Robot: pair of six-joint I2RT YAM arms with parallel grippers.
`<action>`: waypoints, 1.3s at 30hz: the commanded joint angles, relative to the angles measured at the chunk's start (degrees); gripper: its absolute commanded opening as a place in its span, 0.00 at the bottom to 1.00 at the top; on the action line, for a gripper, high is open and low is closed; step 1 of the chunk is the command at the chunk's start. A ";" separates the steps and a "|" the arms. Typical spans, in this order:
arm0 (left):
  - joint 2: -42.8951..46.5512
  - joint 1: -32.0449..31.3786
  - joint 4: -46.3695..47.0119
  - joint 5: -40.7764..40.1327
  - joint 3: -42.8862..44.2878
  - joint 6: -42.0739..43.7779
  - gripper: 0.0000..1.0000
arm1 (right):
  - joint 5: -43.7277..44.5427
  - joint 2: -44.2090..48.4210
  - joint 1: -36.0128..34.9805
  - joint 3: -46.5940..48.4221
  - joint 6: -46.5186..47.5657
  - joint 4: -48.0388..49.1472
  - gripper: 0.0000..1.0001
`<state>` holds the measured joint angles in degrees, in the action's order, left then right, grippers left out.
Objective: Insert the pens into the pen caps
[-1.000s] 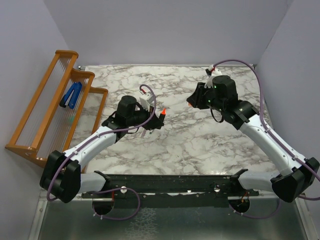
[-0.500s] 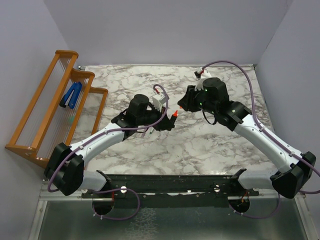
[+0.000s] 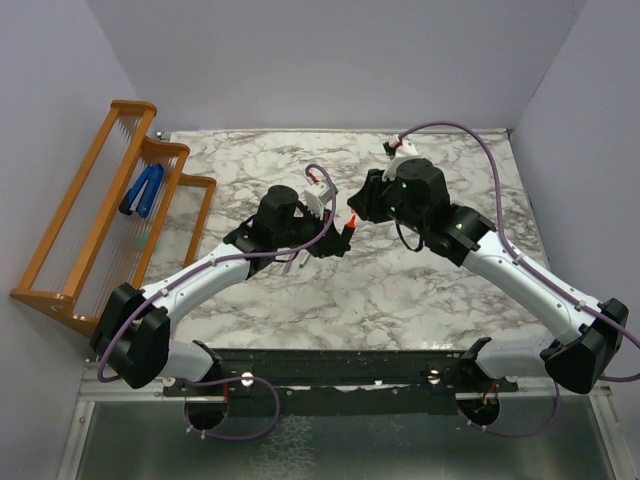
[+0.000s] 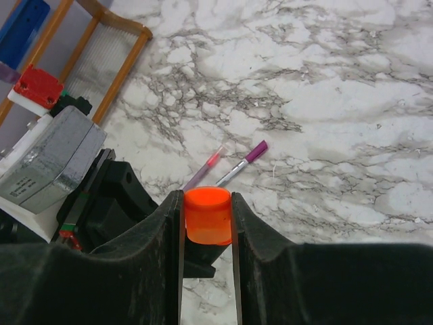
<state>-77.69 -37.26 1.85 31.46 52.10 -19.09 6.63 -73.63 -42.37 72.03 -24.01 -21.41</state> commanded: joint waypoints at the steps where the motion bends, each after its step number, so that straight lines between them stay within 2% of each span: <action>1: 0.19 -0.27 2.18 0.86 1.44 -1.06 0.00 | 5.13 -0.61 -0.37 -0.64 -0.85 4.27 0.01; 15: 0.10 -0.26 3.25 1.20 2.78 -1.83 0.00 | 7.19 -2.14 -0.57 -4.75 -2.24 9.04 0.01; 31: -1.32 -0.26 3.96 -1.37 4.48 -1.80 0.00 | 4.77 0.16 -0.59 -5.36 -4.00 6.71 0.00; 39: -1.89 0.07 6.29 -4.24 6.60 -3.98 0.00 | 4.34 1.76 -2.19 -9.18 -7.01 7.69 0.00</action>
<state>-78.98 -37.26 3.75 29.98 55.57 -21.45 12.27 -73.12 -42.98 65.45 -28.93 -12.73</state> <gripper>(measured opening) 0.084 0.322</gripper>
